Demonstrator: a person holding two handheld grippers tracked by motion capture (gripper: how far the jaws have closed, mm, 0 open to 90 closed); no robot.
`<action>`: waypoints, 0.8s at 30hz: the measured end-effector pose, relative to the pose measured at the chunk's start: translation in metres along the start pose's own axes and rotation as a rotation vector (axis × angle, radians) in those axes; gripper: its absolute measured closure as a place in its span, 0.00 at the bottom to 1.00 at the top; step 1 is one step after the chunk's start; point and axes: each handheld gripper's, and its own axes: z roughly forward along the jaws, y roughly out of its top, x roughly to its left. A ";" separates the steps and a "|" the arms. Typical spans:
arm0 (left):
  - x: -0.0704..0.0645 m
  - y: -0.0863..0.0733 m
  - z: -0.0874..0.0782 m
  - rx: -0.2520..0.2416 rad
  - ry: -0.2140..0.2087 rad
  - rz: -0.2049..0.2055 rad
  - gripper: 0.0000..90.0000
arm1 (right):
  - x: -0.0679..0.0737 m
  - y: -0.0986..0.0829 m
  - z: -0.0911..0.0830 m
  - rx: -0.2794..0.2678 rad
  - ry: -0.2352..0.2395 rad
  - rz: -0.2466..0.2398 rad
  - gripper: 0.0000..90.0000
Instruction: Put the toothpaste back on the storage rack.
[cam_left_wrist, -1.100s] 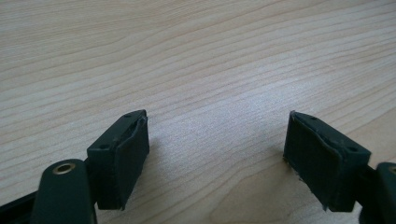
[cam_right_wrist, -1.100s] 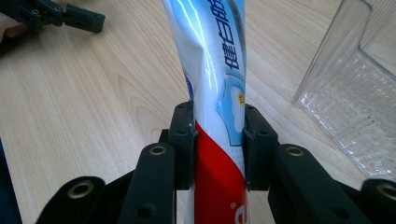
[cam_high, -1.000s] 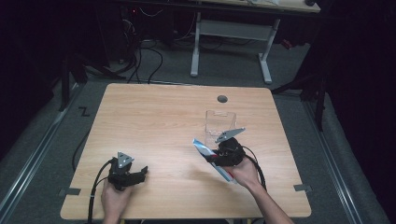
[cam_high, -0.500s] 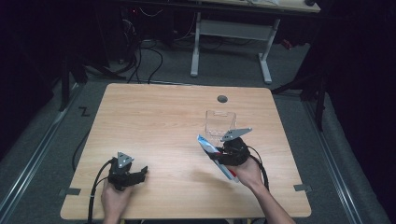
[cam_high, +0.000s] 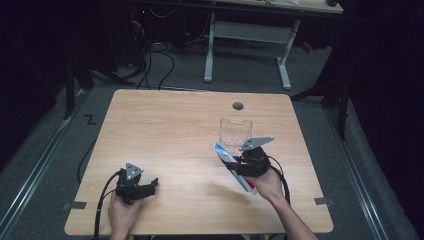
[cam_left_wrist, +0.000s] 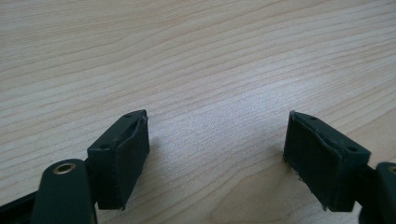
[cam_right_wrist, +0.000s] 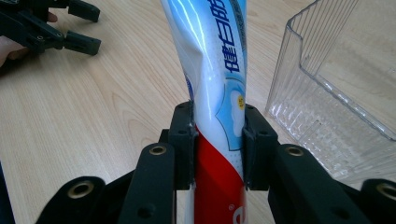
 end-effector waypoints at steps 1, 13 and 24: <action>0.000 0.000 0.000 0.000 0.000 0.000 0.25 | 0.000 0.001 -0.003 -0.002 -0.007 -0.005 0.78; 0.000 0.000 0.000 0.000 0.000 0.000 0.25 | -0.002 0.005 -0.009 -0.029 -0.025 -0.011 0.78; 0.000 0.000 0.000 0.000 0.001 0.000 0.25 | -0.004 0.006 -0.011 -0.047 -0.022 -0.004 0.78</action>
